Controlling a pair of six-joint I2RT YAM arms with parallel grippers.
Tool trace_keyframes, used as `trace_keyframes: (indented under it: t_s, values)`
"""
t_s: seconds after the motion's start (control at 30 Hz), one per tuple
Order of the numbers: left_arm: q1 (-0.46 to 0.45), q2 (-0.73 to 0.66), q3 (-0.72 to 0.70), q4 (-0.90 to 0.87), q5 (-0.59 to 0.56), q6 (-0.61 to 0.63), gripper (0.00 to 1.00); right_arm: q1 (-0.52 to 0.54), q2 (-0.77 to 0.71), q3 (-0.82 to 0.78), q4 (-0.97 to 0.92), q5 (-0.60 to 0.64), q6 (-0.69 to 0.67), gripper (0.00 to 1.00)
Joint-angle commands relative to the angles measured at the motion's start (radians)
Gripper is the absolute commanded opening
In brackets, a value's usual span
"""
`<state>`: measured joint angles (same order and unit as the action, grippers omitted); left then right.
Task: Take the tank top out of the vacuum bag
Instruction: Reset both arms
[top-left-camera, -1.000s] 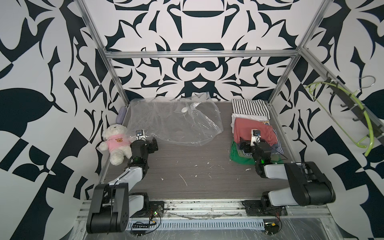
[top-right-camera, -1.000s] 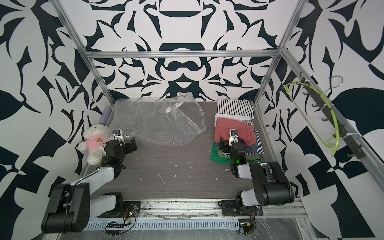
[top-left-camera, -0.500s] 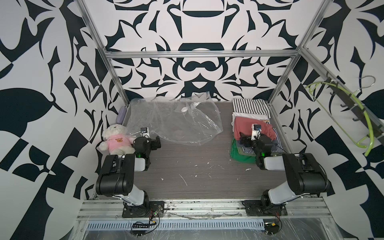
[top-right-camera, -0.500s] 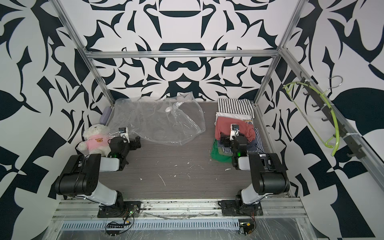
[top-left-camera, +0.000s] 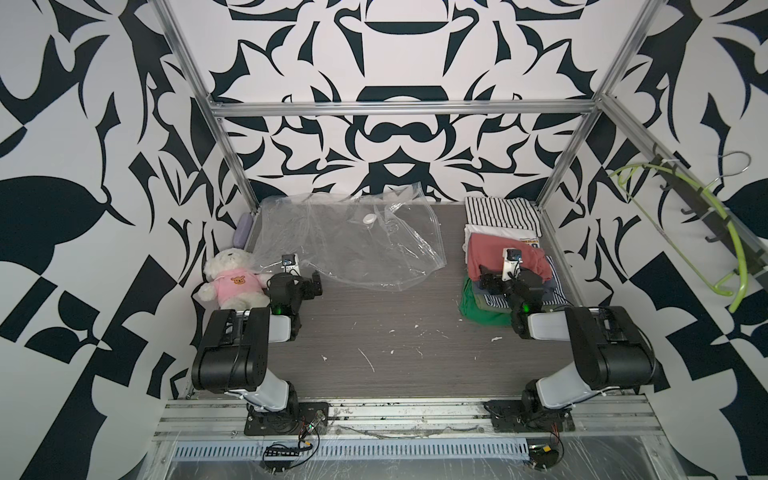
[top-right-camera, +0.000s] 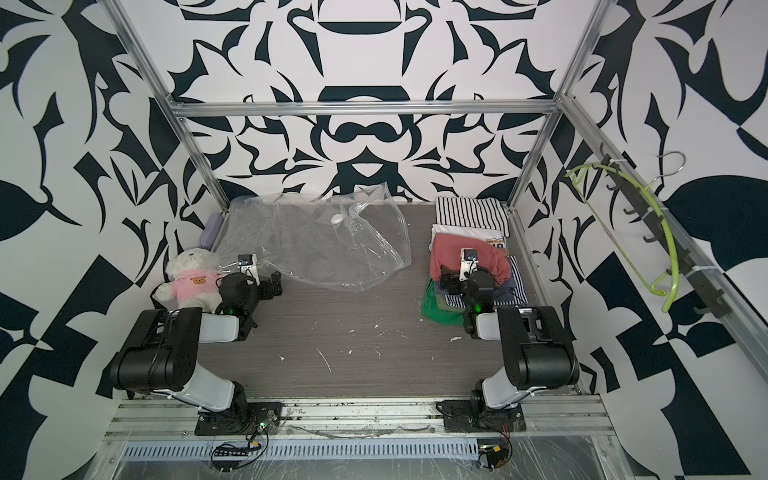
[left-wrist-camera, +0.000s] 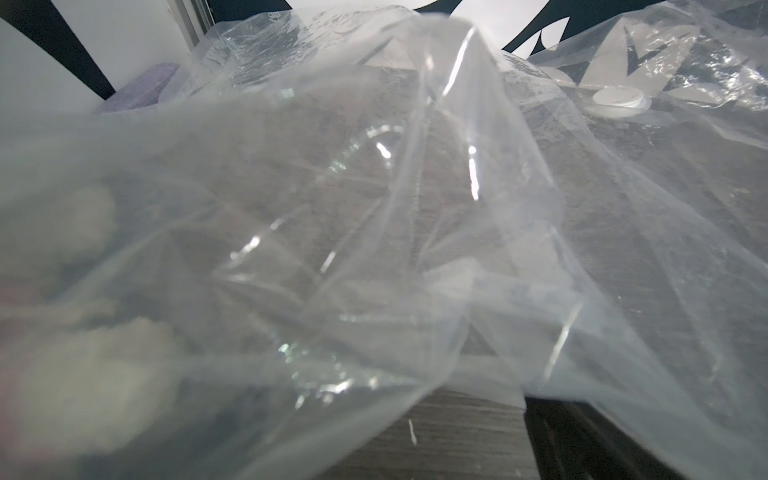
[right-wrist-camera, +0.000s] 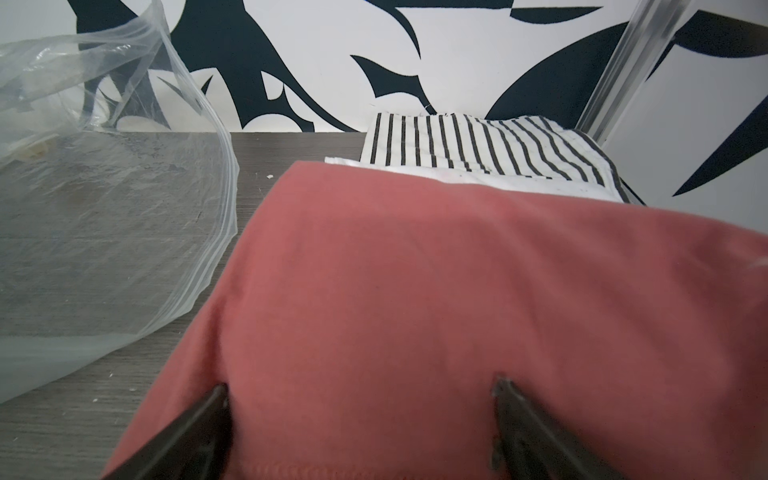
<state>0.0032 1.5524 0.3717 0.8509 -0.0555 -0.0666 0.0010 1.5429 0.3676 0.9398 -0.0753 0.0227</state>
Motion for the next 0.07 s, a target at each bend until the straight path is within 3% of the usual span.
trace_keyframes:
  t_s: [0.0, 0.03]
  values:
    - [-0.006, -0.013, 0.018, 0.002, 0.012, 0.013, 1.00, -0.007, 0.005, 0.006, -0.078, 0.003, 0.008, 1.00]
    - [-0.006, -0.012, 0.016, 0.003, 0.013, 0.012, 1.00, -0.007, 0.002, 0.004, -0.075, 0.003, 0.007, 1.00]
